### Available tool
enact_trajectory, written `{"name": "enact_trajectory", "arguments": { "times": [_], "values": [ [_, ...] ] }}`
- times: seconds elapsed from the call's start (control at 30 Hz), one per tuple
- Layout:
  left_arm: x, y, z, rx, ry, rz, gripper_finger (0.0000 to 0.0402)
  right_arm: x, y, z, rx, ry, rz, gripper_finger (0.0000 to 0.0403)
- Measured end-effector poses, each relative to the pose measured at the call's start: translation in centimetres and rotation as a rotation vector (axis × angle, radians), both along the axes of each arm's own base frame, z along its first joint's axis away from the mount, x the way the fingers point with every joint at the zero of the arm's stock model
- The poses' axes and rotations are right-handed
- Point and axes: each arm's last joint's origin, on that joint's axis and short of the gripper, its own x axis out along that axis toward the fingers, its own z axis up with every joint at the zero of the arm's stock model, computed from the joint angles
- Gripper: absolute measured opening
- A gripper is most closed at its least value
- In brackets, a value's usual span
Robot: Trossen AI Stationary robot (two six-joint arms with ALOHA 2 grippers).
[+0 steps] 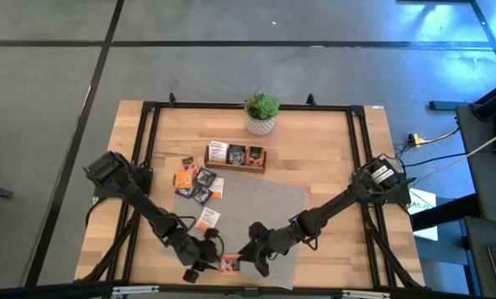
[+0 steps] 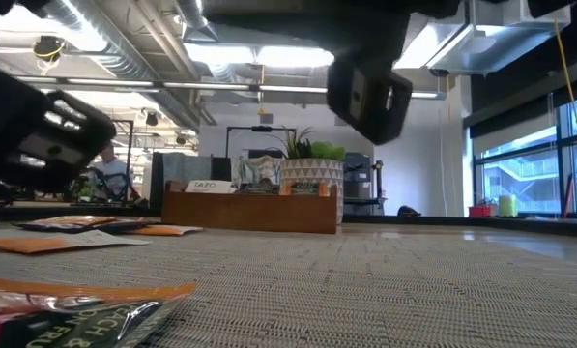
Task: Pick & Place Tea
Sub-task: Put the orange tea bag into the right section of the wooden organizer
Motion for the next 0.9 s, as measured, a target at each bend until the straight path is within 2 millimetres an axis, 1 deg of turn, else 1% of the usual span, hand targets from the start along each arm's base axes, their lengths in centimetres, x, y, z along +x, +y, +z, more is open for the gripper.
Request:
{"name": "enact_trajectory", "arguments": {
  "times": [0.1,0.23,0.33,0.4,0.57,0.67,0.83,0.9],
  "values": [
    [0.2,-0.2,-0.6,-0.006,0.028,-0.014,0.0127,-0.2,0.1,-0.4,0.09,0.075,-0.057,0.011],
    [0.1,-0.4,-1.2,-0.002,0.037,-0.002,0.0127,-0.3,0.9,-1.7,0.17,0.213,-0.124,0.011],
    [0.2,-0.5,-1.5,0.007,0.033,0.011,0.0127,0.4,1.6,-2.3,0.215,0.299,-0.155,0.011],
    [0.2,-0.5,-1.7,0.015,0.029,0.022,0.0127,1.2,2.1,-2.5,0.255,0.348,-0.165,0.011],
    [0.4,-0.3,-1.9,0.009,0.034,0.037,0.0127,2.4,2.7,-4.0,0.317,0.512,-0.16,0.011],
    [0.4,-0.4,-1.9,0.006,0.037,0.04,0.0127,3.0,3.0,-4.0,0.334,0.52,-0.122,0.011],
    [0.3,-0.3,-1.9,-0.003,0.047,0.055,0.0127,3.2,3.0,-3.8,0.317,0.498,-0.113,0.011],
    [0.3,-0.3,-2.0,0.002,0.045,0.061,0.0127,3.3,3.1,-3.6,0.298,0.468,-0.082,0.011]
  ]
}}
